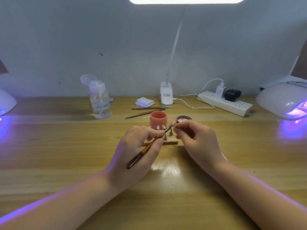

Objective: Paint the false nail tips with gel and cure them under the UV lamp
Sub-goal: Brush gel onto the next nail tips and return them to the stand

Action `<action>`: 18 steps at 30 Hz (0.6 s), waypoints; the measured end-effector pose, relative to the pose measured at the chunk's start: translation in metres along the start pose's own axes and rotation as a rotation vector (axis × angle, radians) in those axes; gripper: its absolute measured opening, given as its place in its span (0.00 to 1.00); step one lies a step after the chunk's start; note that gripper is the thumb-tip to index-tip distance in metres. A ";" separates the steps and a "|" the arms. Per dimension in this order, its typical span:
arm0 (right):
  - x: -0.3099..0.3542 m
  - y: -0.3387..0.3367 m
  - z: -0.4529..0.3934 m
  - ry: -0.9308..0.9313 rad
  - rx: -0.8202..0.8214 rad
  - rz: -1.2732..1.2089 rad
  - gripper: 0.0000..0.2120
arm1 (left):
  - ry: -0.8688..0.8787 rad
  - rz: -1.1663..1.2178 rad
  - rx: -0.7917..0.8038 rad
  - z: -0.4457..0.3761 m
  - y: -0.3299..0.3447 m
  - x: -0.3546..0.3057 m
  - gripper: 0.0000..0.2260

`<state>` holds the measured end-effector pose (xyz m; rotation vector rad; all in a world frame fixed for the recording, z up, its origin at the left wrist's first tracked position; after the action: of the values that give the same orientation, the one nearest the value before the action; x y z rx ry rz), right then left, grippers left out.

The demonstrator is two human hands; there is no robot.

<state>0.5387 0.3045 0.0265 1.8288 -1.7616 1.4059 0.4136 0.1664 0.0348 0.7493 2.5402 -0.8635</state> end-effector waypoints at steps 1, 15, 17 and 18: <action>0.000 0.000 0.000 -0.003 -0.003 0.003 0.05 | -0.005 0.013 0.010 0.001 0.000 0.000 0.09; 0.000 0.000 0.000 0.010 -0.007 0.029 0.04 | -0.054 0.080 -0.010 0.003 0.000 0.000 0.07; 0.000 0.000 0.000 0.014 -0.012 0.023 0.04 | -0.083 0.084 -0.018 0.003 -0.001 0.000 0.08; 0.000 0.000 0.000 0.016 -0.014 0.018 0.04 | -0.091 0.073 -0.009 0.002 -0.001 0.000 0.08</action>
<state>0.5391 0.3042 0.0264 1.7938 -1.7798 1.4070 0.4133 0.1645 0.0331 0.7767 2.4197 -0.8424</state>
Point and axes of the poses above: each hand's wrist, its own z-axis away from the middle knuckle, its own y-axis out of the palm, x = y × z, the point moved 2 cm from there along -z, towards the middle knuckle, and after that the axes turned 5 degrees about y, right-handed, at the moved point
